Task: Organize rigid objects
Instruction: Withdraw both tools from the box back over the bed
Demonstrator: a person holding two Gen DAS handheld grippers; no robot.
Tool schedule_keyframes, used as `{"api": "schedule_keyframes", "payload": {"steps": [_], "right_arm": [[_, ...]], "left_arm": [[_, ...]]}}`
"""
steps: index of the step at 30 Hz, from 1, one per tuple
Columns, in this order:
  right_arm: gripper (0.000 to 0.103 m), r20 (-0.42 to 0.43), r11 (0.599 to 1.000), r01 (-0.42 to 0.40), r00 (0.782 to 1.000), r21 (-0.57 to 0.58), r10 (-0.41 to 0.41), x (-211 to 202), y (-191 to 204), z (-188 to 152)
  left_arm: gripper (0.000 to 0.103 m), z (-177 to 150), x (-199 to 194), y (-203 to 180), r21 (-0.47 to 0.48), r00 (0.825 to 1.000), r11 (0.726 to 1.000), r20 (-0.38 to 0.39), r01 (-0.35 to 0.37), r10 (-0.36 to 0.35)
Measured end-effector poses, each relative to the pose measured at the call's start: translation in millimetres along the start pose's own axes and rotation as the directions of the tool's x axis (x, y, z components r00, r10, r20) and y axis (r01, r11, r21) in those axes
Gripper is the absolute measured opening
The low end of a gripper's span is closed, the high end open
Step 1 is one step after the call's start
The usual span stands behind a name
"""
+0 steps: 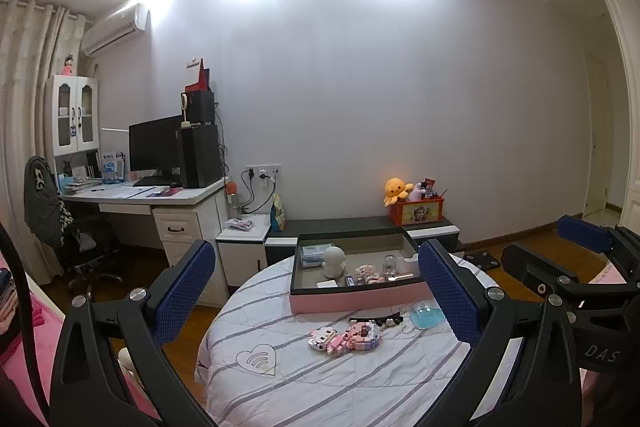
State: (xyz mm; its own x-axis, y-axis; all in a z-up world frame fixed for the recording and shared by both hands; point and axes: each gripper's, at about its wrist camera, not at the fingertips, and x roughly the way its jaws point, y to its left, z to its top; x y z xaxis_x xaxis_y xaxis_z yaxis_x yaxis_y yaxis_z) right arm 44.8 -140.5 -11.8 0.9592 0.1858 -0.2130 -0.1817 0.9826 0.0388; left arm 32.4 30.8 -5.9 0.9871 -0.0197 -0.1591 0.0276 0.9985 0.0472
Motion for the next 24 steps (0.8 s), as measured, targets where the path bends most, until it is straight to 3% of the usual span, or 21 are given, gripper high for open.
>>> {"api": "schedule_keyframes", "payload": {"steps": [18,24], "right_arm": [[0.089,-0.042,1.000,0.006,0.999,0.022,-0.005,25,-5,-7],[0.089,-0.081,1.000,0.010,0.997,0.027,-0.008,46,-7,-14]], "left_arm": [[0.103,-10,33,-2,-0.004,1.000,1.000,-0.027,0.007,-0.008],[0.103,-22,63,-1,-0.001,0.996,1.000,-0.091,0.019,-0.019]]}}
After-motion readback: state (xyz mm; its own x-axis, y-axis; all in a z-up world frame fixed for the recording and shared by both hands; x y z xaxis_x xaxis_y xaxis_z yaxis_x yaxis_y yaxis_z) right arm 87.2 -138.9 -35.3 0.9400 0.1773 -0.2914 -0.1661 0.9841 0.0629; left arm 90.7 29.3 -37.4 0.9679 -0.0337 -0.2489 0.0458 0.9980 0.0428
